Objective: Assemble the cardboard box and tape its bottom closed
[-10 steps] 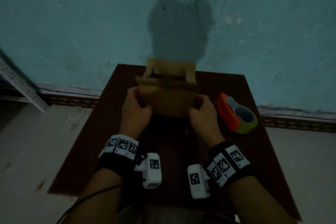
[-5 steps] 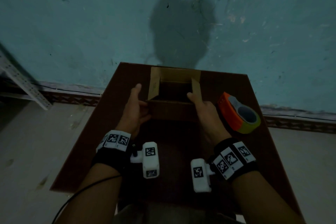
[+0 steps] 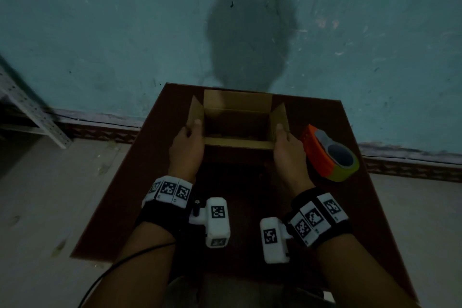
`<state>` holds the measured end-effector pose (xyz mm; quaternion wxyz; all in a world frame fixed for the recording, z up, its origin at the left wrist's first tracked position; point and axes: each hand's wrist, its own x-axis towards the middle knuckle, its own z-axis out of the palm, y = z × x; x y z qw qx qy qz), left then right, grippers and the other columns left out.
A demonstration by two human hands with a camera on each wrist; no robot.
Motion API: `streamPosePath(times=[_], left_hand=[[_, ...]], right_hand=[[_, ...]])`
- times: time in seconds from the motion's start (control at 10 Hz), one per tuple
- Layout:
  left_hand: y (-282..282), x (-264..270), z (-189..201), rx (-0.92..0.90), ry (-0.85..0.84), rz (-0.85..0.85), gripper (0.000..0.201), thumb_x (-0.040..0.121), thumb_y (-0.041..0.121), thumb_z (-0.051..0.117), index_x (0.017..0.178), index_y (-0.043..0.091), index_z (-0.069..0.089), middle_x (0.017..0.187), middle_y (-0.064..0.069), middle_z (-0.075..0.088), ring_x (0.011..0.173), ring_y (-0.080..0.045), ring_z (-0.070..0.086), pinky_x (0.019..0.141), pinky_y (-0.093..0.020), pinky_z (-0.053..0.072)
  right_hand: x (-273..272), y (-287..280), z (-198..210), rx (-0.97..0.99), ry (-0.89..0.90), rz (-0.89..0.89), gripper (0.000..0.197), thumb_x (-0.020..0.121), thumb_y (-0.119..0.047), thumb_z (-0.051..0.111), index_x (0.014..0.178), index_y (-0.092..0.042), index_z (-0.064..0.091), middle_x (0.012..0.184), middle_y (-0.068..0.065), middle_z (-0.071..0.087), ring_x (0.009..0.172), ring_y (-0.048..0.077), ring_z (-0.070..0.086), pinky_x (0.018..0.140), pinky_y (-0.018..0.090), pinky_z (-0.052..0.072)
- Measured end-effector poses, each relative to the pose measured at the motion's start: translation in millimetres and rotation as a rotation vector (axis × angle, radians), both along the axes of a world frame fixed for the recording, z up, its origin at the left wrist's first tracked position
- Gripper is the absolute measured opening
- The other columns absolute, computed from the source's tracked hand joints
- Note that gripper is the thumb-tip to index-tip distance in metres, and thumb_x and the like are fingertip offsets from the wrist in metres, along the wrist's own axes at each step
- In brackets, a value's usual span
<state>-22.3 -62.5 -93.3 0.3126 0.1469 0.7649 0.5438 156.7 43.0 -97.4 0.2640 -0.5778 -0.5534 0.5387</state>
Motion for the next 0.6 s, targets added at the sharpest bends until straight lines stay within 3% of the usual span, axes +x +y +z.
streamPosePath(times=[0.1, 0.2, 0.3, 0.4, 0.5, 0.6], left_hand=[[3.4, -7.0, -14.4, 0.024, -0.028, 0.049, 0.098, 0.068, 0.084, 0.041, 0.143, 0.025, 0.063, 0.134, -0.010, 0.068, 0.120, -0.035, 0.066, 0.105, -0.059, 0.052], [5.9, -6.9, -19.4, 0.054, -0.100, 0.054, 0.094, 0.063, 0.086, 0.051, 0.134, 0.026, 0.066, 0.126, -0.007, 0.071, 0.111, -0.032, 0.070, 0.099, -0.058, 0.057], [3.0, 3.0, -2.0, 0.049, -0.098, 0.020, 0.089, 0.068, 0.088, 0.055, 0.129, 0.024, 0.065, 0.122, -0.004, 0.069, 0.110, -0.028, 0.069, 0.098, -0.055, 0.056], [-3.2, 17.1, 9.5, 0.049, -0.027, 0.013, 0.072, 0.090, 0.074, 0.057, 0.135, 0.018, 0.057, 0.121, -0.001, 0.061, 0.107, -0.021, 0.061, 0.080, -0.036, 0.050], [-11.5, 27.3, 19.8, 0.107, 0.008, 0.056, 0.072, 0.094, 0.068, 0.058, 0.143, 0.016, 0.053, 0.130, -0.003, 0.060, 0.114, -0.023, 0.060, 0.074, -0.028, 0.045], [-19.4, 40.6, 50.8, 0.172, 0.062, 0.049, 0.101, 0.090, 0.074, 0.055, 0.166, 0.011, 0.028, 0.170, -0.011, 0.034, 0.155, -0.030, 0.035, 0.120, -0.044, 0.037]], right_hand=[[0.5, 2.0, -0.3, -0.015, 0.003, -0.004, 0.058, 0.111, -0.056, 0.037, 0.153, -0.020, 0.055, 0.109, -0.002, 0.065, 0.100, 0.016, 0.064, 0.084, 0.037, 0.053], [2.5, 4.9, -1.7, -0.049, 0.072, 0.032, 0.062, 0.103, -0.065, 0.047, 0.147, -0.024, 0.061, 0.119, 0.000, 0.072, 0.108, 0.019, 0.070, 0.097, 0.044, 0.056], [3.6, 5.7, -0.1, -0.031, 0.113, 0.069, 0.064, 0.096, -0.069, 0.055, 0.142, -0.024, 0.065, 0.128, 0.002, 0.073, 0.114, 0.021, 0.071, 0.102, 0.047, 0.056], [5.8, -3.8, 12.0, 0.047, 0.103, 0.082, 0.073, 0.096, -0.067, 0.059, 0.155, -0.024, 0.053, 0.149, 0.001, 0.061, 0.127, 0.022, 0.062, 0.098, 0.038, 0.050], [10.8, -9.6, 24.3, 0.101, 0.072, 0.100, 0.081, 0.097, -0.070, 0.055, 0.164, -0.025, 0.042, 0.162, 0.003, 0.050, 0.142, 0.024, 0.052, 0.099, 0.035, 0.041], [18.5, -13.1, 53.9, 0.228, 0.065, 0.040, 0.079, 0.100, -0.068, 0.051, 0.160, -0.016, 0.047, 0.159, 0.008, 0.054, 0.144, 0.027, 0.052, 0.108, 0.036, 0.042]])
